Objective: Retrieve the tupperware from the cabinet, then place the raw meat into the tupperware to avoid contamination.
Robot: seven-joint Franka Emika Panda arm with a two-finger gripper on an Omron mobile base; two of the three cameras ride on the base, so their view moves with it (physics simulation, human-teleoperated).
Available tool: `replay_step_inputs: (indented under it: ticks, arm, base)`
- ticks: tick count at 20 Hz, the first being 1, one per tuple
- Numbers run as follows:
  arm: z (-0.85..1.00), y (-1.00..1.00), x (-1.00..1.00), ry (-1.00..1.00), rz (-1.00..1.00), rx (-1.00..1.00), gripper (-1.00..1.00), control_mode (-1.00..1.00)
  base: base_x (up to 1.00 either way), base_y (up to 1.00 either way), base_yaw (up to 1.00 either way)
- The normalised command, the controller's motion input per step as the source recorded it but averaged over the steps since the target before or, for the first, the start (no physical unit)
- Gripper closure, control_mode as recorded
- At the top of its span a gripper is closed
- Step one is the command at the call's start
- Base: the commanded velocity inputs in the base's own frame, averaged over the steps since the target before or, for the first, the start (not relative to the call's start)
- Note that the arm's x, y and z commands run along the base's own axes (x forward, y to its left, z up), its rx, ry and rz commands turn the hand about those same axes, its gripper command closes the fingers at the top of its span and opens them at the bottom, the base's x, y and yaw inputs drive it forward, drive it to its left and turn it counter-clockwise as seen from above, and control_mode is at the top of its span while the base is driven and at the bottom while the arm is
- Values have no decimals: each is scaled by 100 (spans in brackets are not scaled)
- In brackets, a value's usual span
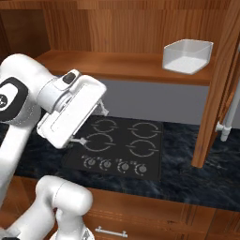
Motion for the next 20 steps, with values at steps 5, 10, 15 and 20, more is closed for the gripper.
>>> replay_step_inputs:
  ticks: [5,10,15,20]
  arm:
    - [-8,0,43,-7,33,36,-100,-100]
    - [-7,-2,44,-24,28,28,-100,-100]
    - [-4,-5,13,-21,17,7,-100,-100]
    - [4,3,10,-1,-1,-1,-100,-100]
  base:
    - [0,0,0]
    - [0,0,0]
    - [0,0,0]
    - [0,0,0]
